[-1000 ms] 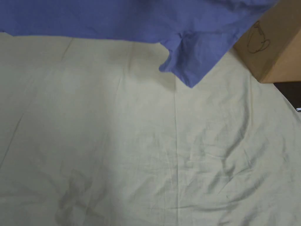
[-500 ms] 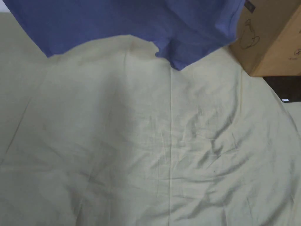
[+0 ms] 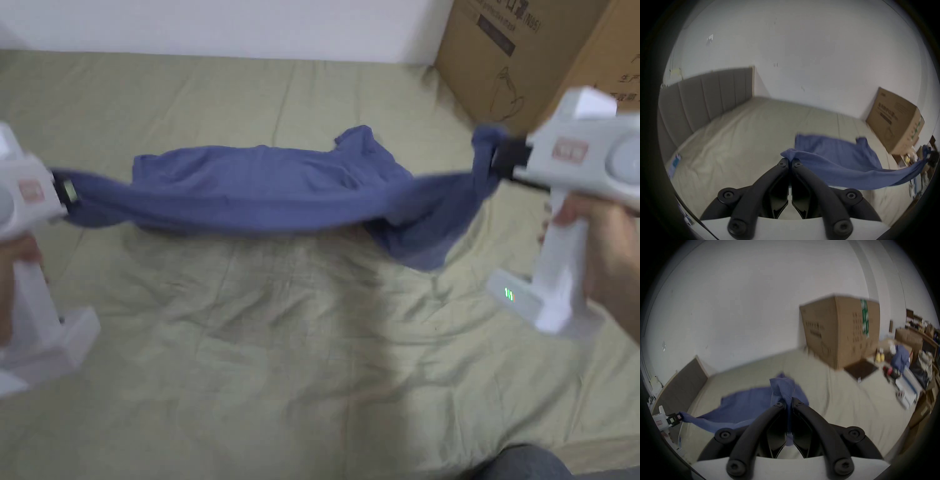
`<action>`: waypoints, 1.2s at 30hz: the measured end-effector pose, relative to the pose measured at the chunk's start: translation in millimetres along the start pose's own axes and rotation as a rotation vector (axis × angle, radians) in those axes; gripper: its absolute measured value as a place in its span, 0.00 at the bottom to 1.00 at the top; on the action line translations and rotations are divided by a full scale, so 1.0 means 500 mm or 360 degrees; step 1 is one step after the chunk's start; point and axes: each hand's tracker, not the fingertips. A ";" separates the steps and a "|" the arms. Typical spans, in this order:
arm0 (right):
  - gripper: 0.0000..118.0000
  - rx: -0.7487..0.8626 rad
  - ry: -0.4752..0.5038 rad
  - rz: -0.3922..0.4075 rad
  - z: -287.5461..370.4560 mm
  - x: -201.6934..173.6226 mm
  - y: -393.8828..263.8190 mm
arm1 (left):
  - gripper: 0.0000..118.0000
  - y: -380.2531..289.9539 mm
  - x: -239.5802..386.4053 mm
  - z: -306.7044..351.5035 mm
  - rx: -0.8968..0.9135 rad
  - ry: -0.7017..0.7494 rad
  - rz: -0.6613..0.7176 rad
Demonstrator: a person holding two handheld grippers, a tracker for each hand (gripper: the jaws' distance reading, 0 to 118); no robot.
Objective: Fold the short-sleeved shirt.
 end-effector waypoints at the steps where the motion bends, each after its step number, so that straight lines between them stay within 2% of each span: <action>1: 0.02 -0.0045 0.0035 -0.0021 0.003 0.019 -0.046 | 0.00 -0.042 -0.015 0.006 -0.0032 -0.0036 0.0064; 6: 0.02 -0.0339 0.0028 0.0016 0.031 0.076 -0.258 | 0.00 -0.211 -0.067 0.032 -0.0267 -0.0042 0.0065; 8: 0.02 -0.0406 0.0010 -0.0035 0.038 0.093 -0.312 | 0.00 -0.245 -0.076 0.050 -0.0304 -0.0014 0.0056; 13: 0.02 -0.0447 -0.0010 -0.0152 0.069 0.130 -0.371 | 0.00 -0.275 -0.105 0.081 -0.0390 0.0042 0.0047; 15: 0.03 -0.0503 0.0045 -0.0158 0.085 0.143 -0.372 | 0.01 -0.272 -0.120 0.092 -0.0396 0.0054 0.0070; 16: 0.11 -0.0507 0.0044 -0.0131 0.095 0.144 -0.374 | 0.14 -0.267 -0.126 0.100 -0.0387 0.0075 0.0083; 17: 0.28 -0.0489 -0.0011 -0.0041 0.105 0.143 -0.374 | 0.26 -0.261 -0.131 0.108 -0.0382 0.0110 0.0070; 18: 0.53 -0.0493 -0.0036 0.0027 0.113 0.149 -0.368 | 0.41 -0.256 -0.138 0.116 -0.0355 0.0180 0.0021; 19: 0.79 -0.0496 -0.0066 0.0101 0.122 0.150 -0.364 | 0.67 -0.252 -0.146 0.125 -0.0324 0.0218 -0.0029; 20: 0.88 -0.0471 -0.0093 0.0146 0.132 0.149 -0.357 | 0.84 -0.245 -0.151 0.134 -0.0306 0.0257 -0.0071; 21: 0.88 -0.0443 -0.0125 0.0188 0.143 0.147 -0.348 | 0.96 -0.235 -0.153 0.144 -0.0271 0.0281 -0.0097; 22: 0.88 -0.0386 -0.0153 0.0210 0.156 0.144 -0.333 | 1.00 -0.223 -0.154 0.158 -0.0210 0.0281 -0.0123; 29: 0.88 0.0106 -0.0182 0.0308 0.217 0.063 -0.231 | 1.00 -0.134 -0.060 0.237 0.0289 0.0087 -0.0230; 34: 0.88 0.0405 -0.0096 0.0344 0.234 -0.013 -0.219 | 0.99 -0.125 0.028 0.242 0.0518 0.0030 -0.0343; 35: 0.87 0.0443 -0.0092 0.0358 0.234 -0.026 -0.220 | 0.95 -0.132 0.039 0.241 0.0545 0.0023 -0.0368; 36: 0.84 0.0465 -0.0083 0.0358 0.234 -0.036 -0.222 | 0.87 -0.138 0.049 0.242 0.0558 0.0022 -0.0385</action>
